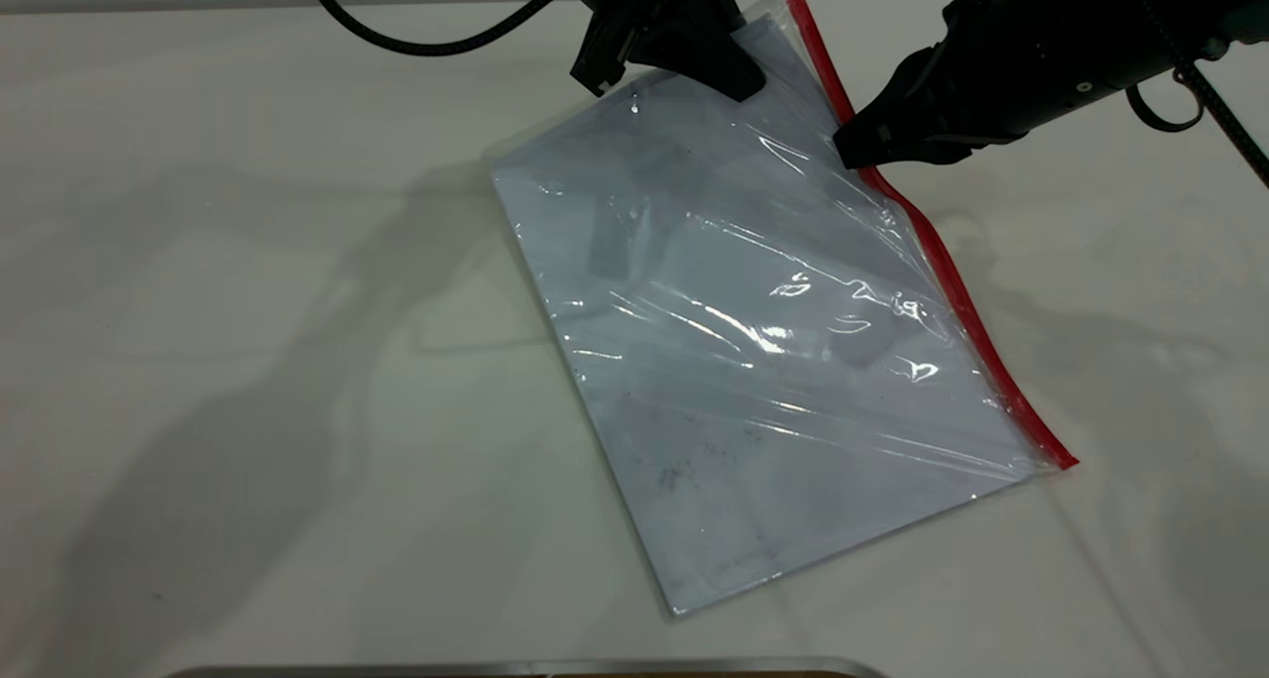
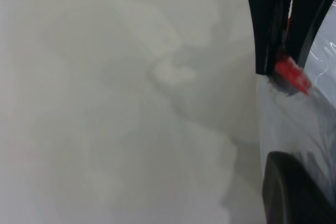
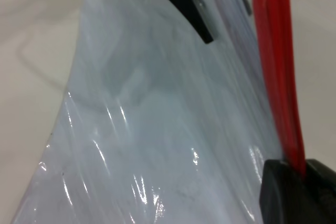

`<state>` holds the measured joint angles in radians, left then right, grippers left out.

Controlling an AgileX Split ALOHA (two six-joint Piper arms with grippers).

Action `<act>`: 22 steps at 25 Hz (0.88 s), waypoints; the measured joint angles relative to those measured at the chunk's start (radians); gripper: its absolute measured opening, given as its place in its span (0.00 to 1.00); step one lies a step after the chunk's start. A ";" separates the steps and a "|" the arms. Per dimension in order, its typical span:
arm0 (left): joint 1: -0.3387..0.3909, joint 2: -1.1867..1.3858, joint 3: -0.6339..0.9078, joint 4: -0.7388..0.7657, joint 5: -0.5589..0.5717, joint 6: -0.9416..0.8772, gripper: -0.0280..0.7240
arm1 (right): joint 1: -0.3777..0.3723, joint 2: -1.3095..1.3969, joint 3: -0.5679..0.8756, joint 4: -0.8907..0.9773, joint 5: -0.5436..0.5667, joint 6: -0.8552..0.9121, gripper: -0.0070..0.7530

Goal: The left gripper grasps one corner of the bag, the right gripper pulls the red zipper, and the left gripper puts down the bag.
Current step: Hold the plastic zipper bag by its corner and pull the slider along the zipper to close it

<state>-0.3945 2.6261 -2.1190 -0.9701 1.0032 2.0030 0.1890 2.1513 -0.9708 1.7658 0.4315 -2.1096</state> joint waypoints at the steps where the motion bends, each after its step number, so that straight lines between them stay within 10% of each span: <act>1: 0.004 0.000 0.000 -0.004 0.000 -0.002 0.11 | 0.000 0.001 0.000 0.000 0.000 0.000 0.06; 22: 0.044 0.000 -0.102 0.059 0.082 -0.088 0.11 | 0.000 0.015 0.001 -0.016 -0.075 0.005 0.07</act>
<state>-0.3501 2.6260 -2.2206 -0.9114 1.0854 1.9154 0.1890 2.1664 -0.9699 1.7497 0.3562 -2.1051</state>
